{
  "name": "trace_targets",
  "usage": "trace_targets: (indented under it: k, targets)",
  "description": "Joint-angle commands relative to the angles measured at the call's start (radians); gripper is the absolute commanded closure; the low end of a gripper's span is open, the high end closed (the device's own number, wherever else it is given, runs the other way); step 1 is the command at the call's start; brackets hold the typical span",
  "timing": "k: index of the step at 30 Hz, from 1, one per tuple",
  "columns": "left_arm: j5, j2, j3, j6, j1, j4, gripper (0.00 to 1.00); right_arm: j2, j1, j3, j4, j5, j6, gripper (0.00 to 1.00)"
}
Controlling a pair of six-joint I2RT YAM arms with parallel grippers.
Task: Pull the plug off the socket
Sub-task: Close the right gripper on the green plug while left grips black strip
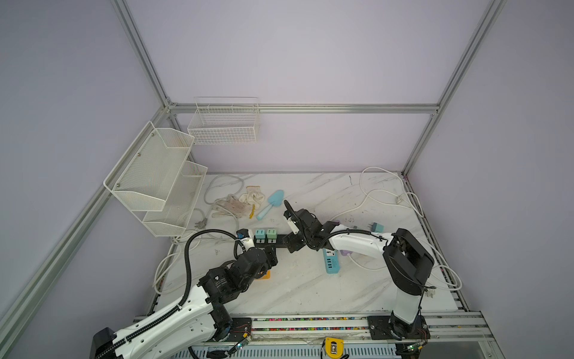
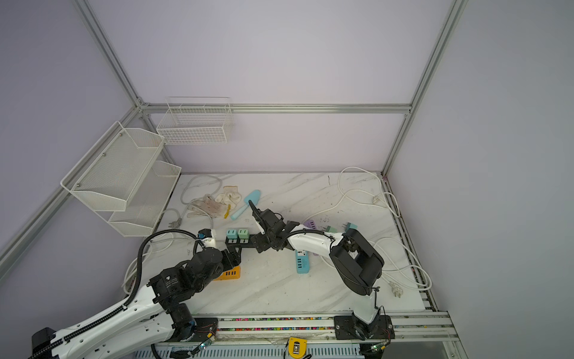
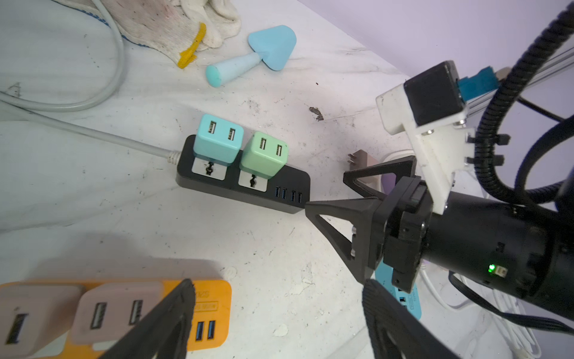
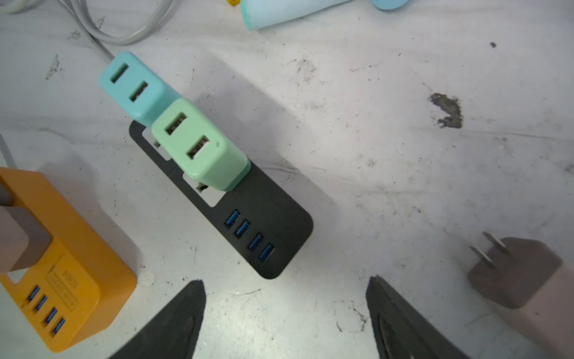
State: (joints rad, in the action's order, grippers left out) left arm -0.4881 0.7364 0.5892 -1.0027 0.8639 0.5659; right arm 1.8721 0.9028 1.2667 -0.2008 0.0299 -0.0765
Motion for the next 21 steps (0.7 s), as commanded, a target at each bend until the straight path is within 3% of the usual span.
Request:
trace_targets:
  k: [1, 21]
  targets:
    - [-0.044, -0.027, -0.050, -0.006, -0.006, 0.047, 0.15, 0.034, 0.010, 0.036, -0.029, -0.037, 0.084, 0.13]
    - [-0.091, -0.116, -0.083, -0.062, -0.009, 0.125, 0.08, 0.237, 0.020, 0.195, -0.064, 0.028, 0.244, 0.10]
